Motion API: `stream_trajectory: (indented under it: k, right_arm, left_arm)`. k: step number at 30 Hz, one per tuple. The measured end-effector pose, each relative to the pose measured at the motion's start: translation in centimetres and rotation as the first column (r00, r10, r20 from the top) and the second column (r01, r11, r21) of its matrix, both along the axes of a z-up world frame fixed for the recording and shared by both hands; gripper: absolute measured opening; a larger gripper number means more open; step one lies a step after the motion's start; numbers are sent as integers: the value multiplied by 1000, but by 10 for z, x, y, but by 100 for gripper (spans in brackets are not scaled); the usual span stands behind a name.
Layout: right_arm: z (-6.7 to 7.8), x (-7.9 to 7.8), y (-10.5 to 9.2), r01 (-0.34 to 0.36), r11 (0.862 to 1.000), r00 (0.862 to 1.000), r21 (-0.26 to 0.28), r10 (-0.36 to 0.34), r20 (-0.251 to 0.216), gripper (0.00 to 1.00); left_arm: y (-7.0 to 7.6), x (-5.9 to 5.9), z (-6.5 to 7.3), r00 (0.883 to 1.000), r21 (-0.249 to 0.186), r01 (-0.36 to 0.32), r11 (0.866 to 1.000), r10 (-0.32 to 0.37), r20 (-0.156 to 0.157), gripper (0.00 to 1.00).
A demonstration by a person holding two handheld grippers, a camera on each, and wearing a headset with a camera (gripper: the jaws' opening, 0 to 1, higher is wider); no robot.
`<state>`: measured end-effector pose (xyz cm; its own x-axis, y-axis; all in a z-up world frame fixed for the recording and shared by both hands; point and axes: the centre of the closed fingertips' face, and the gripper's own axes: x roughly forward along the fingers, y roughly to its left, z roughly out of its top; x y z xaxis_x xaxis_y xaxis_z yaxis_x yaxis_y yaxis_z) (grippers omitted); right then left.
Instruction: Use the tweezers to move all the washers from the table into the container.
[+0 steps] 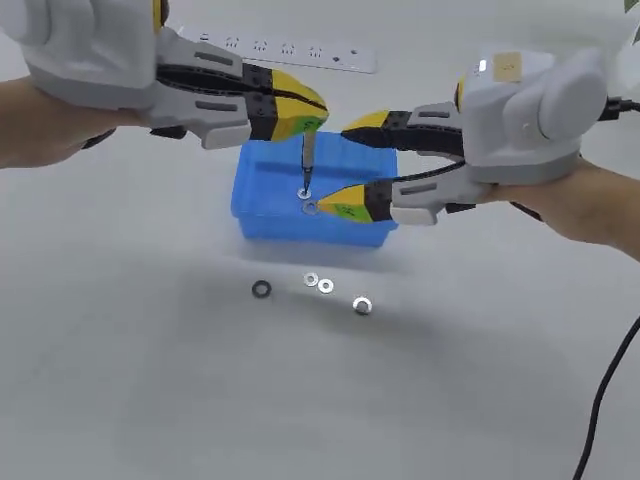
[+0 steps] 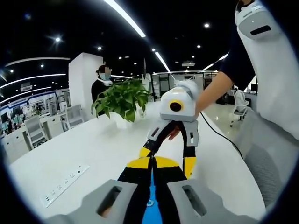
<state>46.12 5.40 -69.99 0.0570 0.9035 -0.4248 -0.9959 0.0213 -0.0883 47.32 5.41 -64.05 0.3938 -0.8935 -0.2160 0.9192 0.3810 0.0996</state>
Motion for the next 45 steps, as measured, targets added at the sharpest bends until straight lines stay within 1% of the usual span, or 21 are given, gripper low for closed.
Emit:
stream_trajectory:
  k: [2, 5, 7, 10, 11, 12, 14, 15, 17, 18, 21, 23, 26, 30, 32, 35, 37, 39, 41, 43, 45]
  right_arm:
    - [4, -5, -4, 22, 1000, 1000, 22, -22, -9, 56]
    - [6, -10, -12, 65, 997, 998, 35, -64, -27, 62]
    - [4, -14, -19, 92, 995, 995, 38, -90, -40, 67]
    - [1, -18, -31, 138, 990, 990, 39, -136, -46, 76]
    - [-1, -19, -37, 160, 987, 986, 32, -158, -50, 79]
    - [-3, -20, -41, 182, 983, 982, 27, -180, -57, 81]
    - [-11, -19, -54, 243, 970, 968, 0, -243, -65, 86]
    - [-15, -20, -61, 278, 961, 958, -9, -278, -73, 89]
    - [-20, -22, -70, 314, 949, 946, -20, -314, -82, 93]
    - [-22, -23, -73, 324, 946, 942, -23, -325, -83, 95]
    - [-27, -32, -87, 364, 931, 927, -36, -366, -87, 99]
    - [-29, -41, -92, 369, 929, 923, -41, -371, -106, 100]
    - [-31, -51, -96, 374, 926, 919, -41, -377, -116, 100]
    - [-31, -62, -97, 358, 933, 923, -42, -360, -132, 100]
    - [-29, -68, -96, 340, 939, 931, -42, -343, -128, 100]
    - [-26, -73, -94, 322, 946, 938, -41, -324, -126, 100]
    - [-25, -76, -93, 312, 950, 941, -37, -314, -131, 100]
    - [-27, -82, -91, 287, 956, 946, -53, -292, -143, 100]
    - [-30, -85, -90, 268, 961, 952, -64, -275, -138, 100]
    - [-31, -87, -89, 261, 963, 952, -68, -268, -145, 100]
    - [-33, -89, -87, 254, 965, 955, -71, -262, -139, 100]
  left_arm:
    - [2, -6, 3, 1000, -11, -12, 1000, 12, 8, 4]
    - [5, -14, 8, 999, -23, -41, 999, 41, 24, 4]
    - [6, -21, 11, 999, -22, -41, 999, 41, 24, 4]
    - [8, -36, 14, 999, -9, -34, 999, 34, 29, 4]
    - [9, -38, 14, 999, -7, -33, 999, 33, 29, 4]
    - [10, -44, 14, 999, 3, -32, 999, 32, 33, 4]
    - [13, -51, 14, 999, 9, -41, 999, 41, 35, 4]
    - [15, -54, 14, 998, 7, -49, 999, 48, 37, 4]
    - [19, -59, 16, 996, -6, -77, 997, 78, 35, 4]
    - [20, -62, 16, 996, -12, -86, 996, 86, 27, 4]
    - [22, -71, 13, 995, -4, -96, 995, 96, 17, 4]
    - [21, -77, 10, 995, -2, -103, 995, 103, 13, 4]
    - [19, -83, 5, 994, -6, -110, 994, 110, -1, 4]
    - [15, -91, -5, 994, -1, -108, 994, 108, -14, 4]
    - [10, -96, -10, 994, 6, -105, 994, 105, -20, 4]
    - [10, -101, -18, 994, 12, -105, 994, 105, -33, 4]
    - [10, -102, -21, 993, 7, -108, 994, 108, -41, 4]
    - [10, -102, -23, 992, -2, -117, 993, 117, -44, 4]
    - [9, -100, -26, 991, -5, -125, 992, 124, -51, 4]
    - [8, -97, -30, 990, 2, -131, 991, 131, -55, 4]
    - [9, -96, -31, 989, -4, -135, 991, 134, -60, 4]
